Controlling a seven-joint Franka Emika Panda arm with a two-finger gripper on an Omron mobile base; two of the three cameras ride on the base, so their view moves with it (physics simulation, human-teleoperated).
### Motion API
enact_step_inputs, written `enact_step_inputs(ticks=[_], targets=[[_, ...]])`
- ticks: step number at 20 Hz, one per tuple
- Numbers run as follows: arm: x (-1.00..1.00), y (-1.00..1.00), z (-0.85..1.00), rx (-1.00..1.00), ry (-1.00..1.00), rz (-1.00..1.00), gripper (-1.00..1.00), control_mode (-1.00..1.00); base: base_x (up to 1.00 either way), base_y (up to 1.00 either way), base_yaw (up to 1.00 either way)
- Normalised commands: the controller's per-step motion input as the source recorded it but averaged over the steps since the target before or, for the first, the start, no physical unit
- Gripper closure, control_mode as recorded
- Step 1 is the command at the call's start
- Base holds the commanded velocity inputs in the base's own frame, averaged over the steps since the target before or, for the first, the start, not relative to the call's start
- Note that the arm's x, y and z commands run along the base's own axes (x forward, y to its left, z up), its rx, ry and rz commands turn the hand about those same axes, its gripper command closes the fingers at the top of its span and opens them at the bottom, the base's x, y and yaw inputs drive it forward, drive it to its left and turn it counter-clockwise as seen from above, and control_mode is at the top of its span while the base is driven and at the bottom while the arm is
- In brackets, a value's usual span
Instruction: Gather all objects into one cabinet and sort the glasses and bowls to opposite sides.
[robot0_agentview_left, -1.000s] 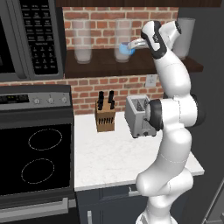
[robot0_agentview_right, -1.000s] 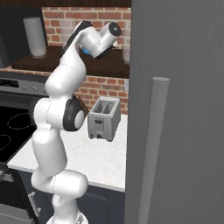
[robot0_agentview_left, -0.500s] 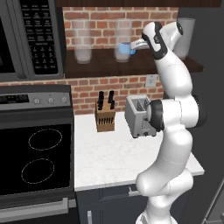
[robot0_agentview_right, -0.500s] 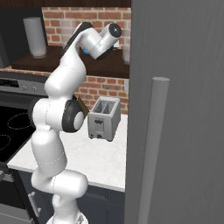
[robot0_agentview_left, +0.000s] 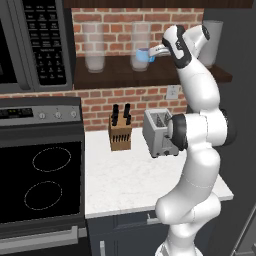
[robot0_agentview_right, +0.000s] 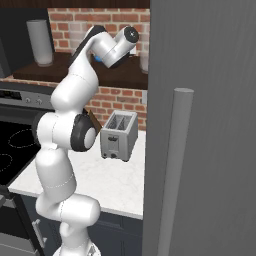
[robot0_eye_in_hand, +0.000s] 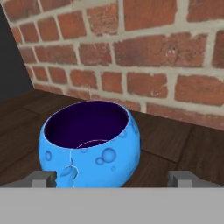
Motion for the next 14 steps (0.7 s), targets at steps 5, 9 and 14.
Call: enact_step_inputs(ticks=[5,9,14], targets=[[0.03,0.00,0.00,0.00,0.00,0.00,-1.00,-1.00,0.00,0.00,0.00],[0.08,0.00,0.00,0.00,0.00,0.00,-1.00,-1.00,0.00,0.00,0.00],[0.04,0.00,-0.03,0.00,0.00,0.00,-1.00,-1.00,0.00,0.00,0.00]])
